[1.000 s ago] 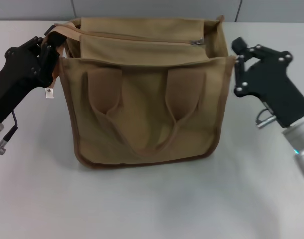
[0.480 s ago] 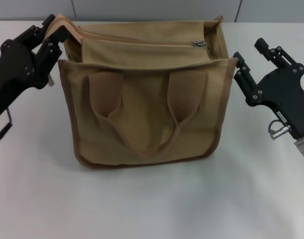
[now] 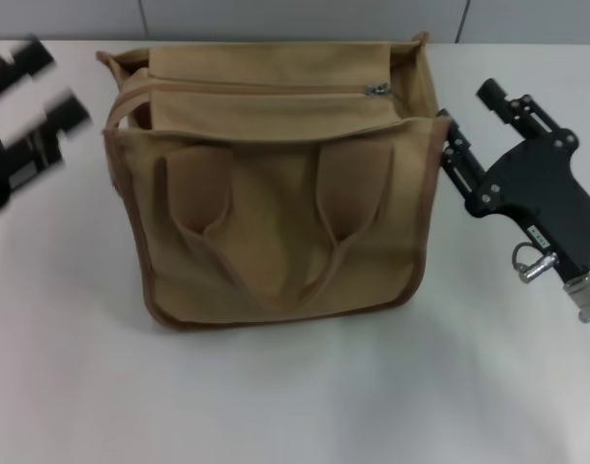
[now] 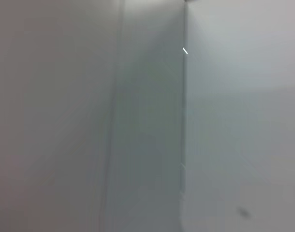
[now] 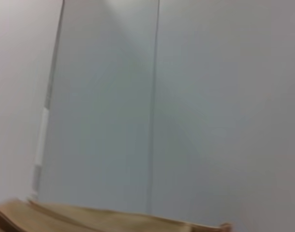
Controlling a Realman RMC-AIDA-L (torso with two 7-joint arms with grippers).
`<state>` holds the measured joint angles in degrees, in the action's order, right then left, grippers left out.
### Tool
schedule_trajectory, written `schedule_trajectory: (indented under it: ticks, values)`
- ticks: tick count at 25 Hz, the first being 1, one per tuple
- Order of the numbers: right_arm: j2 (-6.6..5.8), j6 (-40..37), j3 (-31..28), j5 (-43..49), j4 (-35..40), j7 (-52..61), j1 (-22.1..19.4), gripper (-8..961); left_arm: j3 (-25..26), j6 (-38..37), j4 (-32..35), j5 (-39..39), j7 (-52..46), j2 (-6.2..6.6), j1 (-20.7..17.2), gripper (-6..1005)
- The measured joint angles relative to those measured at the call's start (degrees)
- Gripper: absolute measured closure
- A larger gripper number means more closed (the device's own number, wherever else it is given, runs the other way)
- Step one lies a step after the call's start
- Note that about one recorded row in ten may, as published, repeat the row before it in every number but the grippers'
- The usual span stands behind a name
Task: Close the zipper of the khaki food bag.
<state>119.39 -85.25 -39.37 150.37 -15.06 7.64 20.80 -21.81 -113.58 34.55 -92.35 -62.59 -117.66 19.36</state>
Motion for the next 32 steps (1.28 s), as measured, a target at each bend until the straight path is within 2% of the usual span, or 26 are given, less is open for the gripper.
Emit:
schedule_trajectory:
  ticks: [1, 2, 3, 4, 6, 7, 8, 10, 12, 16, 17, 18, 21, 22, 23, 26, 27, 30, 32]
  values:
    - [-0.20, -0.9, 1.1, 0.1, 0.3, 2.2, 0.2, 414, -4.9, 0.0, 2.3, 0.0, 0.1, 0.54, -2.1, 481]
    - [-0.75, -4.1, 3.7, 0.5, 2.0, 7.6, 1.1, 414, -8.2, 0.0, 3.4, -0.1, 0.3, 0.87, -3.3, 424]
    - [-0.75, -4.1, 3.7, 0.5, 2.0, 7.6, 1.1, 414, -9.7, 0.0, 3.9, -0.1, 0.3, 1.06, -4.0, 368]
    - [-1.08, -6.7, 4.8, 1.1, 3.6, 10.5, 1.6, 414, -14.3, 0.0, 4.8, -0.1, 1.3, 1.44, -5.9, 311]
    - [-1.81, -13.7, 6.5, 2.9, 8.0, 17.4, 3.0, 413, -15.6, 0.0, 5.0, -0.2, 2.1, 1.48, -6.5, 260]
    - [-2.16, -20.7, 7.3, 4.1, 12.5, 23.0, 4.2, 413, -17.4, 0.2, 4.9, -0.5, 4.2, 1.20, -7.7, 235]
    - [-2.16, -20.7, 7.3, 4.1, 12.5, 23.0, 4.2, 413, -17.4, 0.2, 4.9, -0.5, 4.2, 1.20, -7.7, 210]
    - [-2.33, -26.4, 7.6, 4.5, 16.7, 26.8, 5.0, 414, -17.7, 0.4, 4.6, -1.7, 6.7, 0.43, -8.4, 159]
    - [-2.36, -31.6, 8.8, 4.5, 21.4, 29.2, 5.7, 415, -17.7, 1.0, 3.2, -5.3, 9.4, -0.31, -8.4, 160]
    - [-2.53, -33.8, 13.1, 4.5, 24.8, 30.9, 6.4, 395, -17.7, 2.1, 0.3, -9.9, 11.7, -0.60, -7.3, 162]
    - [-2.85, -33.9, 17.5, 4.5, 27.1, 34.3, 7.4, 391, -17.7, 3.2, -1.8, -12.3, 12.7, -0.63, -6.4, 163]
    - [-2.85, -33.9, 17.5, 4.5, 27.1, 34.3, 7.4, 386, -17.7, 3.2, -1.8, -12.3, 12.7, -0.63, -6.4, 163]
    - [-3.04, -33.9, 24.5, 4.4, 29.8, 37.2, 8.6, 371, -17.8, 4.3, -2.7, -13.6, 12.9, -0.73, -5.7, 163]
    - [-2.86, -33.8, 29.3, 4.3, 30.5, 37.1, 9.0, 366, -17.8, 4.8, -3.3, -14.6, 13.3, -0.78, -5.5, 163]
    - [-2.86, -33.8, 29.3, 4.3, 30.5, 37.1, 9.0, 361, -17.8, 4.8, -3.3, -14.6, 13.3, -0.78, -5.5, 163]
    - [-2.09, -31.9, 32.4, 4.0, 30.9, 37.1, 9.8, 346, -17.9, 5.0, -4.6, -16.2, 14.2, -0.82, -4.7, 163]
    - [-1.19, -29.6, 32.7, 3.6, 31.0, 37.1, 10.0, 342, -18.0, 5.0, -5.1, -16.6, 14.3, -0.82, -4.5, 163]
    - [-0.69, -27.8, 33.8, 3.5, 31.1, 37.1, 10.3, 327, -18.1, 5.0, -5.4, -16.9, 14.3, -0.82, -4.4, 163]
    - [-0.35, -24.9, 37.9, 3.5, 30.9, 37.3, 10.9, 317, -18.2, 5.0, -5.5, -17.4, 14.3, -0.82, -4.4, 163]
